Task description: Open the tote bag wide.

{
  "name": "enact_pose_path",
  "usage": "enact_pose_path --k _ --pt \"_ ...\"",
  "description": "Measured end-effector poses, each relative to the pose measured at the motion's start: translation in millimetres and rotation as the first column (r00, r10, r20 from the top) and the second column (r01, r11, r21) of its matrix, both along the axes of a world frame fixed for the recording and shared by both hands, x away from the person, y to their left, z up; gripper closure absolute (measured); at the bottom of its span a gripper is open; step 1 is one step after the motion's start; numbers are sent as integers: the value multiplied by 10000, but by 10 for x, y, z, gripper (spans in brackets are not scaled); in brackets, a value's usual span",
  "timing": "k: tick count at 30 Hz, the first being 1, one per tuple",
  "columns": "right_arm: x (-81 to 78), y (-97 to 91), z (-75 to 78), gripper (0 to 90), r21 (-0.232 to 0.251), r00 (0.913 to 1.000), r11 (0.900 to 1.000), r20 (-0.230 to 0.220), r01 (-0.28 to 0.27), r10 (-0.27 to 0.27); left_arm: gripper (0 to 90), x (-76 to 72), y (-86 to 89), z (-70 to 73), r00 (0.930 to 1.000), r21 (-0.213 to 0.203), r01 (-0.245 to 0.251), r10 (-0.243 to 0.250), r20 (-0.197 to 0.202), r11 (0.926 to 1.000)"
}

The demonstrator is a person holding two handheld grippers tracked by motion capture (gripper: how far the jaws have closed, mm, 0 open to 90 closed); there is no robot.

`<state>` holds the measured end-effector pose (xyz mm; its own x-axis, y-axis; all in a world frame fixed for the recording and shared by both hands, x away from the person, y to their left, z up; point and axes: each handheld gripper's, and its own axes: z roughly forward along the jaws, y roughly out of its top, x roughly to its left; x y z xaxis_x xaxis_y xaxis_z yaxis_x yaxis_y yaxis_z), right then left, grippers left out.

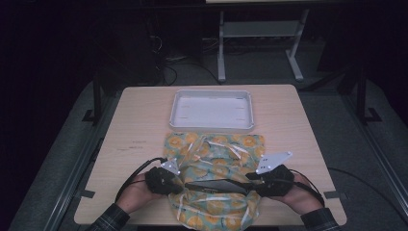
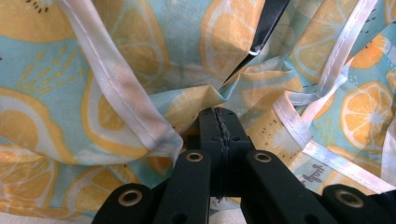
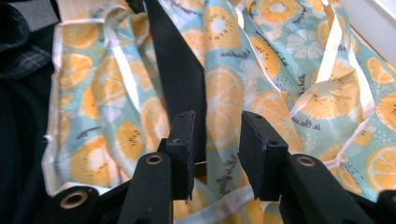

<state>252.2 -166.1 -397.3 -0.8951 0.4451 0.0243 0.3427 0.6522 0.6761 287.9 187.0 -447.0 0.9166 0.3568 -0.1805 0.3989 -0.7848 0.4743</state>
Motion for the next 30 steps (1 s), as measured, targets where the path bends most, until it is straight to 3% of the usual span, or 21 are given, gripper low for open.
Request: enact_pose_path --k 4,10,16,23,30 --pt "57 54 -59 674 -324 10000 9995 67 -21 23 895 3 2 0 10000 1 22 -22 -14 10000" --pt "156 93 -78 871 -525 9985 9984 509 233 -206 896 4 2 0 10000 -3 9 -9 -27 10000" --pt "271 47 -99 890 -520 9961 9970 703 579 -542 896 3 0 -3 10000 -54 -47 47 -48 10000" --pt "433 31 -227 890 -856 9957 9927 440 851 -816 896 4 2 -2 10000 -39 -43 43 -63 10000" --pt "495 34 -430 879 -1308 9964 9883 -225 786 -823 896 7 5 4 10000 58 48 -48 -37 10000"
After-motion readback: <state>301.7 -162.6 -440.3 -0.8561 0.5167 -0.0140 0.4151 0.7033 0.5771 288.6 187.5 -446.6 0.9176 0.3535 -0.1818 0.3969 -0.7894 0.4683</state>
